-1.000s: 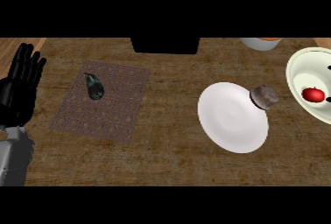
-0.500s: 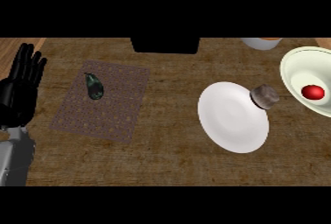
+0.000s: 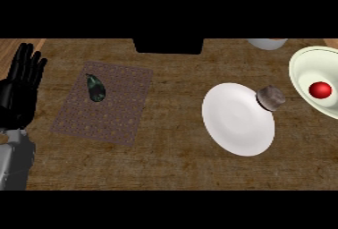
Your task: Pick the tomato from the plate and place it in the bowl
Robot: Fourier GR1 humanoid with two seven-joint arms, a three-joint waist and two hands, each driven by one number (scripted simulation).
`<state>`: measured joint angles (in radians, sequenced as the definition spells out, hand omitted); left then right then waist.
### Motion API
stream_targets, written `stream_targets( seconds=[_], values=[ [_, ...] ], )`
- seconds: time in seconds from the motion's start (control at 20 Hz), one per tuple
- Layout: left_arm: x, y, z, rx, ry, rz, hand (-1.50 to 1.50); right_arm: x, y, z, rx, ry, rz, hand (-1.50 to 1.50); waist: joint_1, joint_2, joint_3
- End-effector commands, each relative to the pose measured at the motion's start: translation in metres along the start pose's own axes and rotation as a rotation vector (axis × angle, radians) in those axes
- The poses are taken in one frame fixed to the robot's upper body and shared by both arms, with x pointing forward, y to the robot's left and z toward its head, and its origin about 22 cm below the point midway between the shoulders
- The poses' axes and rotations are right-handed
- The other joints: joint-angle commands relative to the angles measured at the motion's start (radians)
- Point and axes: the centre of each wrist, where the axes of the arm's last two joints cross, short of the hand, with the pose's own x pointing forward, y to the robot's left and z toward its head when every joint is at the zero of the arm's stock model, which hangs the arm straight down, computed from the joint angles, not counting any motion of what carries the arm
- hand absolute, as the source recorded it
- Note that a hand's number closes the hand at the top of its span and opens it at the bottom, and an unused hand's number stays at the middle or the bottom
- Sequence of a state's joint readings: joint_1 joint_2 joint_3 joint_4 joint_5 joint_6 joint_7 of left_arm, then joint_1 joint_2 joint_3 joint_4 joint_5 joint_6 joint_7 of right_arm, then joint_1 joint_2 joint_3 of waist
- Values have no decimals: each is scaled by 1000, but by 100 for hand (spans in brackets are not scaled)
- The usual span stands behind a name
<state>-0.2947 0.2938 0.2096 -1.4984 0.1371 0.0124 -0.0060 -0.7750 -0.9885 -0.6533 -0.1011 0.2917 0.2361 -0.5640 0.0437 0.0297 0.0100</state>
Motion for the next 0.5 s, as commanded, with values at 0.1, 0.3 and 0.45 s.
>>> stream_targets(
  seconds=[0.1,0.3,0.45],
  values=[
    [-2,1,2,18,3,7,0,-8,-44,25,-47,-16,-74,-150,-5,3,4],
    [-7,6,10,13,16,11,0,-11,-69,41,-41,-27,-88,-150,-5,4,8],
    [-5,5,6,23,-8,10,0,-8,-83,47,-36,-27,-102,-150,-12,4,8]
  ],
)
